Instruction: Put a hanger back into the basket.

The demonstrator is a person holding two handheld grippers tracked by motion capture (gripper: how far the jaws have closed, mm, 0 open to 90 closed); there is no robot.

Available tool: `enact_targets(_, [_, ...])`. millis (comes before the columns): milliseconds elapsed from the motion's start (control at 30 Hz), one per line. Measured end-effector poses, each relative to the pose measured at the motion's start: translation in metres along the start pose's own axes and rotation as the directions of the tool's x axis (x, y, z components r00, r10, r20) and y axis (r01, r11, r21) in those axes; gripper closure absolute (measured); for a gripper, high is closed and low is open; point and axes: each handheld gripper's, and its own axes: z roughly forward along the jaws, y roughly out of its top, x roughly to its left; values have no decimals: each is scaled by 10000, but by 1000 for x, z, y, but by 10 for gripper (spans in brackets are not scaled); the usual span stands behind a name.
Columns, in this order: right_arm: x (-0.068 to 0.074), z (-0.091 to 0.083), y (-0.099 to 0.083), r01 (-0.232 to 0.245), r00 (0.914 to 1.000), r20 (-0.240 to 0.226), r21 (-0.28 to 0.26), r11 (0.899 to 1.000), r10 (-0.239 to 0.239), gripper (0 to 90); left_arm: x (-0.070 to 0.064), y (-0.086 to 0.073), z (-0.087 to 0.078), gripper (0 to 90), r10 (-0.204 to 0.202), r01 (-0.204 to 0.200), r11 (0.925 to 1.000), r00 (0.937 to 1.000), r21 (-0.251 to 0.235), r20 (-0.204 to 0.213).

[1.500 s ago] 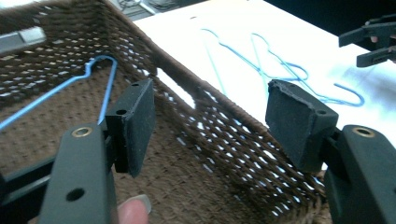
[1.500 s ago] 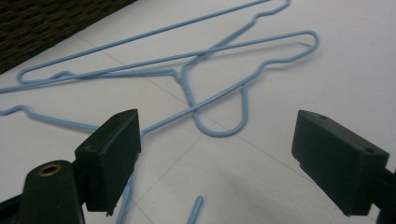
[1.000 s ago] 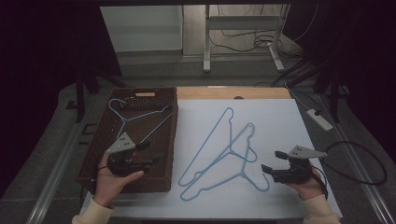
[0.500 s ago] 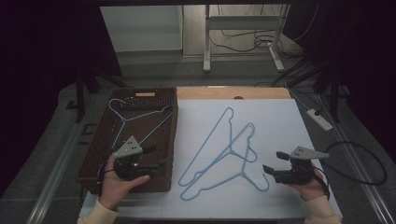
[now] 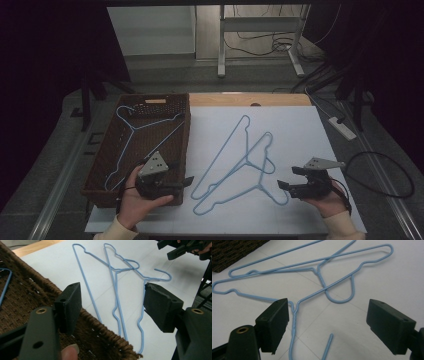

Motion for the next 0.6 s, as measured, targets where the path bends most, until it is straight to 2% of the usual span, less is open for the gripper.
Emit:
enact_targets(167, [8,4,1,233,9997,11,614,9978,-234,220,-2,0,1,319,33,-34,10000,10000,49,46])
enact_targets(267, [14,9,3,210,9998,35,1045,9943,-215,244,-1,0,0,318,22,-22,10000,10000,19,66])
enact_targets(433, [30,19,10,539,9983,119,1924,9798,-572,280,-2,-1,0,318,27,-27,10000,9999,22,117])
enact_targets(600, [45,31,18,755,9953,366,2797,9571,-892,339,-3,-1,0,318,93,-93,10000,9998,-1,195])
